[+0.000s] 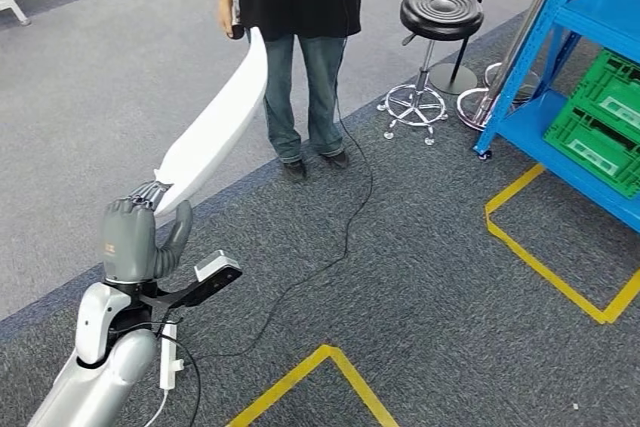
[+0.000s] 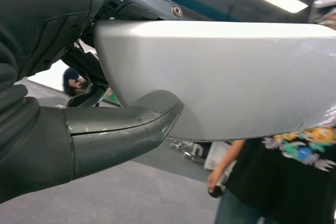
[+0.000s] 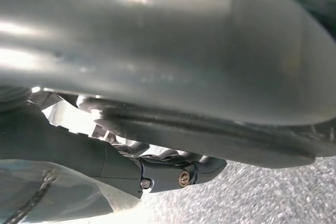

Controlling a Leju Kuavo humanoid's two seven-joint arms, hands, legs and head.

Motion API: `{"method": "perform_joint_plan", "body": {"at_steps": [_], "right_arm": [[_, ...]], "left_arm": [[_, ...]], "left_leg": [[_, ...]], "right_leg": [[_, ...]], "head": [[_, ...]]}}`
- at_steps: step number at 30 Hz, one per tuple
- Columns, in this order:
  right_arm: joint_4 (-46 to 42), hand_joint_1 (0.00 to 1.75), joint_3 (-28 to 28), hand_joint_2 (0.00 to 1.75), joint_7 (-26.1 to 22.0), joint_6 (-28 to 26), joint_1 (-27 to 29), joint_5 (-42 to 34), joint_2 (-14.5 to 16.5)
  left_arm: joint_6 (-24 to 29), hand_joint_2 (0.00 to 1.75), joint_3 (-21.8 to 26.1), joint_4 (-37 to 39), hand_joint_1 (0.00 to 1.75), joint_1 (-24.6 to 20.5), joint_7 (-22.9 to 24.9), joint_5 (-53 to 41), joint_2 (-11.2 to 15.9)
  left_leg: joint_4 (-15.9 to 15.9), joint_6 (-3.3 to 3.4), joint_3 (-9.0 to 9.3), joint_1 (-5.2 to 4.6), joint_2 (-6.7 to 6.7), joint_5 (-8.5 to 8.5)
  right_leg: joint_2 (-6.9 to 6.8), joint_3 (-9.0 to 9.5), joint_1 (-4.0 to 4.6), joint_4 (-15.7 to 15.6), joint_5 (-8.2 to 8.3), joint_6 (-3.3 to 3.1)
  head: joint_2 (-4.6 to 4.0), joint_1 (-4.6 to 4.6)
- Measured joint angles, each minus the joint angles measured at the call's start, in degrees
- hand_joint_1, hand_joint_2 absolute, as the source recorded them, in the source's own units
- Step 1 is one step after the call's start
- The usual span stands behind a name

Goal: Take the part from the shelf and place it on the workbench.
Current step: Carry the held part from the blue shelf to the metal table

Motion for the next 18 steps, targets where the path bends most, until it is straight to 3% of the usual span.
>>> {"method": "perform_joint_plan", "body": {"at_steps": [1, 3, 5, 7, 9, 10, 11, 12, 14, 16, 18], "right_arm": [[0.0, 0.0, 0.0, 0.0, 0.0, -0.19, -0.01, 0.02, 0.01], [-0.01, 0.0, 0.0, 0.0, 0.0, -0.56, -0.08, 0.09, 0.05], [-0.02, 0.0, 0.0, 0.0, -0.07, -0.76, -0.14, 0.17, 0.07], [-0.03, 0.0, 0.0, 0.0, -0.16, -0.79, -0.2, 0.19, 0.08], [-0.04, 0.0, 0.0, 0.0, -0.18, -0.92, -0.29, 0.2, 0.1], [-0.07, 0.0, 0.0, 0.0, -0.17, -1.06, -0.39, 0.21, 0.13], [-0.08, 0.0, 0.0, 0.0, -0.14, -1.2, -0.52, 0.25, 0.16], [-0.1, 0.0, 0.0, 0.0, -0.11, -1.33, -0.63, 0.28, 0.19], [-0.11, 0.0, 0.0, 0.0, -0.05, -1.49, -0.71, 0.34, 0.21], [-0.11, 0.0, 0.0, 0.0, -0.01, -1.6, -0.8, 0.34, 0.28], [-0.14, 0.0, 0.0, 0.0, 0.04, -1.68, -0.96, 0.35, 0.45]], "left_arm": [[0.01, 1.75, -0.03, 0.04, 1.75, -0.12, 0.0, 0.02, -0.07], [0.02, 1.75, -0.08, 0.09, 1.75, -0.13, 0.0, 0.04, -0.15], [0.03, 1.75, -0.1, 0.15, 1.75, -0.28, 0.0, 0.07, -0.26], [0.03, 1.75, -0.13, 0.24, 1.75, -0.48, 0.0, 0.08, -0.45], [0.02, 1.75, -0.2, 0.42, 1.75, -0.46, 0.0, 0.07, -0.6], [0.01, 1.75, -0.24, 0.51, 1.75, -0.43, 0.0, 0.07, -0.62], [0.01, 1.75, -0.27, 0.58, 1.75, -0.4, 0.0, 0.07, -0.65], [0.0, 1.75, -0.28, 0.63, 1.75, -0.41, 0.0, 0.07, -0.69], [0.0, 1.75, -0.3, 0.67, 1.75, -0.51, 0.0, 0.07, -0.81], [-0.01, 1.75, -0.32, 0.71, 1.75, -0.6, -0.01, 0.07, -0.92], [-0.02, 1.75, -0.39, 0.75, 1.75, -0.54, -0.01, 0.07, -0.93]], "left_leg": [[-0.47, 0.44, 0.05, -0.28, 0.26, -0.3], [-0.75, 1.24, -0.11, -0.18, -1.18, -0.16], [-1.08, 1.98, 0.01, 0.08, -2.57, 0.05], [-1.18, 2.48, 0.06, 0.15, -3.96, 0.13], [-1.15, 2.66, 0.07, -0.03, -5.56, 0.12], [-1.13, 2.69, 0.11, -0.13, -6.42, 0.11], [-1.11, 2.69, 0.19, -0.21, -7.31, 0.11], [-1.08, 2.68, 0.28, -0.27, -8.21, 0.11], [-0.96, 2.54, 0.24, -0.28, -9.79, 0.11], [-0.85, 1.99, -0.21, -0.02, -11.11, 0.29], [-0.85, 1.27, -0.58, 0.3, -12.04, 0.47]], "right_leg": [[-0.6, 0.09, 0.18, -0.05, -0.12, 0.28], [-1.42, 0.32, 0.17, -0.13, -0.47, 0.85], [0.67, -0.59, 0.01, 2.07, -2.18, 1.3], [3.91, -3.99, -0.06, 8.98, -5.51, 1.38], [5.01, -7.79, -0.02, 15.81, -7.52, 1.23], [5.14, -8.53, -0.01, 16.57, -6.98, 1.07], [5.34, -8.18, 0.01, 15.06, -5.31, 0.84], [5.93, -6.86, 0.02, 11.6, -2.88, 0.53], [8.76, -3.66, -0.08, 4.14, 0.68, -0.11], [10.51, -1.97, -0.08, 0.75, 1.2, -0.26], [9.49, -1.34, -0.03, -0.05, 1.17, -0.3]], "head": [[0.0, 0.04], [0.0, 0.14], [0.0, 0.31], [0.0, 0.57], [0.0, 0.67], [0.0, 0.67], [0.0, 0.67], [0.0, 0.67], [0.0, 0.61], [0.0, 0.63], [0.0, 0.7]]}}
